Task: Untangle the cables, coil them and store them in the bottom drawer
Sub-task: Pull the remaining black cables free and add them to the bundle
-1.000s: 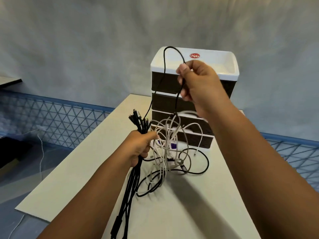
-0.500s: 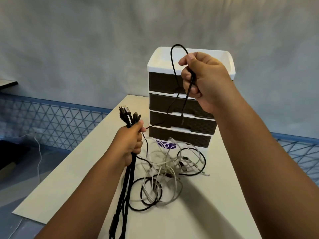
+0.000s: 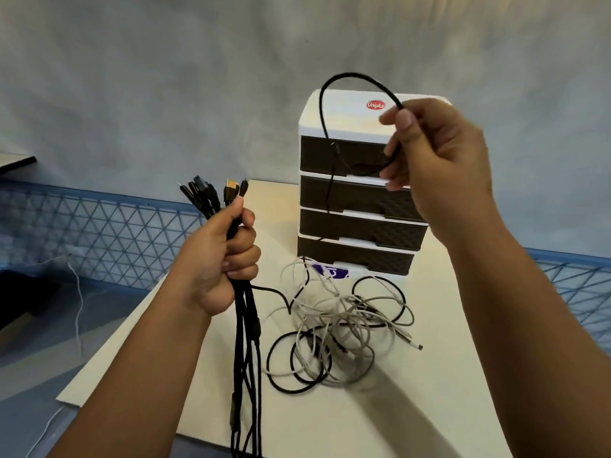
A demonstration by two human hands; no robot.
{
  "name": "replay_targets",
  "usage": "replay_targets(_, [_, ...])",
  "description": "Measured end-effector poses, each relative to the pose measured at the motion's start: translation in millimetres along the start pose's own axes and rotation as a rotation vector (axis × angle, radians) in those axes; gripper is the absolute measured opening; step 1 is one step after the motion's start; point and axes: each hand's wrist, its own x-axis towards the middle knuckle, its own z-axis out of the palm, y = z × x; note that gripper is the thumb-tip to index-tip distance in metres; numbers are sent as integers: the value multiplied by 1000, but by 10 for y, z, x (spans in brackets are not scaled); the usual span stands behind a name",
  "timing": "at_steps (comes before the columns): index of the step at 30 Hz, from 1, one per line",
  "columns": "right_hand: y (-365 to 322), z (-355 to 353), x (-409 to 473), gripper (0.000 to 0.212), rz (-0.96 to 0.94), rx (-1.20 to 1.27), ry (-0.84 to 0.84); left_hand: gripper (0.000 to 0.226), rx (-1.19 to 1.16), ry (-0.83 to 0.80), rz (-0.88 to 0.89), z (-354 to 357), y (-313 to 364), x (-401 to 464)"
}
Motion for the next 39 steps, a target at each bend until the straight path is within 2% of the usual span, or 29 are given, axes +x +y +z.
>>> replay_targets(6, [308,234,-396,18,338,-143,-60,36,-12,-122,100,-329,362,-382])
replay_targets(12, [759,586,-955,20,766,-278,8,41,-18,-199,143,-766,709,-789])
replay_targets(15, [837,800,-1250,20,841,-496,-33,42,-23,-220,148,-988,850,-960])
replay_targets(18, [733,1008,-1527,41,758,-790,8,44,-35,-224,135,-1119,901,-1076])
replay_targets(20, [526,1211,-1730,58,587,-957,17,44,-48,-227,114,-1162,899,-1137])
replay_targets(22, [343,1452,-1913,65,352,-982,-163,43,-62,-237,96,-1166,873,-1181])
replay_targets(23, [272,1574,-1989,66,281,-955,-300,43,-70,-241,88,-1164,867,-1209])
replay_targets(25, [231,1784,-2126,63,265,-930,-532,41,-83,-262,78,-1159,883,-1279])
replay_targets(29, [412,1881,-2218,31,378,-1017,-655,36,-104,-338,99,-1128,978,-1433])
replay_targets(32, [450,1812,-2091,23,475,-956,-622,35,-97,-326,86,-1083,949,-1488])
replay_targets(34, [346,1751,-1918,23,442,-864,-528,35,-113,-297,59,-1059,870,-1472])
replay_targets(36, [124,1685,-1691,26,313,-812,-438,34,-127,-237,26,-1045,770,-1427])
replay_targets(39, [-351,1581,-1440,26,-27,-704,-263,35,-116,-132,-31,-1010,621,-1357])
